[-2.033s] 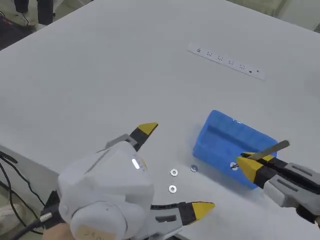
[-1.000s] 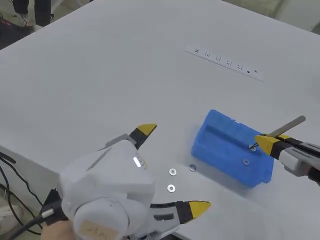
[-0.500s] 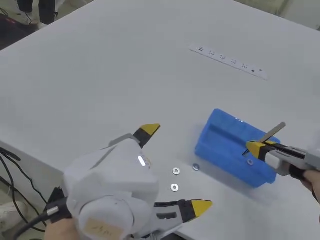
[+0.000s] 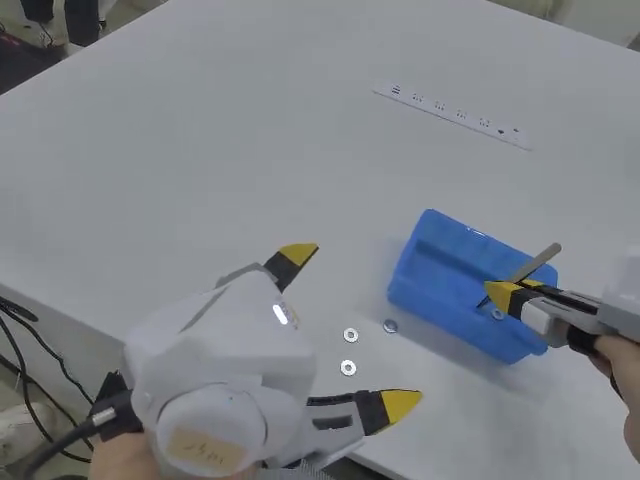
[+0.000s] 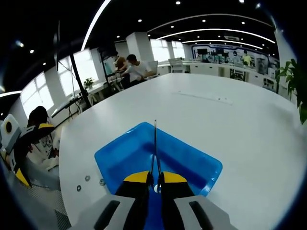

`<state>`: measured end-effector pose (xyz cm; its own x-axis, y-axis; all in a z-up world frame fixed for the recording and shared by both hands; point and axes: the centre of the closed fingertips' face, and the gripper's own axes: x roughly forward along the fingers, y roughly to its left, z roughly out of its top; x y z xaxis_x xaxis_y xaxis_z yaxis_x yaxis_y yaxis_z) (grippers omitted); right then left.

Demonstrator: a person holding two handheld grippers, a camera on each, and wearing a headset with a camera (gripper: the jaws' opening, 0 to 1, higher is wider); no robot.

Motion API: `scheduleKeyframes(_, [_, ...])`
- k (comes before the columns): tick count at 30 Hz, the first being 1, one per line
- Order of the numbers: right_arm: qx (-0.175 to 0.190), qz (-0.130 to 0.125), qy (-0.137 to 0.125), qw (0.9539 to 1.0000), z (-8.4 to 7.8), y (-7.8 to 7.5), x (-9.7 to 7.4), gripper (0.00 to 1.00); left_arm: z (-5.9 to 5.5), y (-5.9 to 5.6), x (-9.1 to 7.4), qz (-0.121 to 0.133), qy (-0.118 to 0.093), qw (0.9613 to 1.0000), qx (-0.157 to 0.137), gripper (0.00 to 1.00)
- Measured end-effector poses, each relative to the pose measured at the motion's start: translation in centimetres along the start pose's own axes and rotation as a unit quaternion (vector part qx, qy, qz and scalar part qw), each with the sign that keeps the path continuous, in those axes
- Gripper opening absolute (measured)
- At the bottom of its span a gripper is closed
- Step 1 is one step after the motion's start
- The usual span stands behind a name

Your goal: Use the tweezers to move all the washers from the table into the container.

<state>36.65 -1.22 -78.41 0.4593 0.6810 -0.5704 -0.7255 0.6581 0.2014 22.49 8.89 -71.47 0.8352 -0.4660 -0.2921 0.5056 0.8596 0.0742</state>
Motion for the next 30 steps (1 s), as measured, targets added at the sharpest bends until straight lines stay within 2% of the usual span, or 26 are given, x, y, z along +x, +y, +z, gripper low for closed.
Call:
scheduleKeyframes(6, [0.003, -0.006, 0.003, 1.0, 0.1, -0.4, 0.4, 0.04, 0.1, 0.3, 0.0, 0.005, -0.005, 1.0, -0.001, 0.87])
scheduleKeyframes(9, [-0.002, -0.007, 0.005, 1.0, 0.2, -0.5, 0.5, 0.05, 0.4, 0.1, 0.0, 0.001, -0.015, 0.9999, -0.005, 0.88])
scheduleKeyframes(13, [-0.046, -0.019, 0.024, 0.9985, 0.0, -0.9, 0.2, 0.05, 0.4, 0.1, 0.0, 0.0, -0.013, 0.9999, -0.004, 0.88])
scheduleKeyframes(16, [-0.033, -0.008, 0.008, 0.9994, 0.4, -0.2, -0.1, 0.05, 0.4, 0.2, 0.0, 0.001, -0.012, 0.9999, -0.006, 0.88])
scheduleKeyframes(19, [-0.039, -0.011, -0.003, 0.9992, 0.9, -0.1, -0.6, 0.05, 0.3, 0.2, 0.0, 0.001, -0.009, 0.9999, -0.006, 0.88])
scheduleKeyframes(22, [-0.033, -0.001, -0.041, 0.9986, 2.6, 0.9, -1.6, 0.05, 0.2, 0.2, 0.1, 0.001, -0.008, 1.0, -0.005, 0.87])
scheduleKeyframes(24, [-0.031, 0.006, -0.057, 0.9979, 3.4, 1.6, -2.1, 0.05, 0.2, 0.2, 0.1, 0.0, -0.007, 1.0, -0.006, 0.87])
scheduleKeyframes(30, [-0.057, 0.054, -0.101, 0.9918, 5.8, 6.0, -3.9, 0.05, 0.1, 0.2, 0.0, -0.001, -0.004, 1.0, -0.006, 0.86])
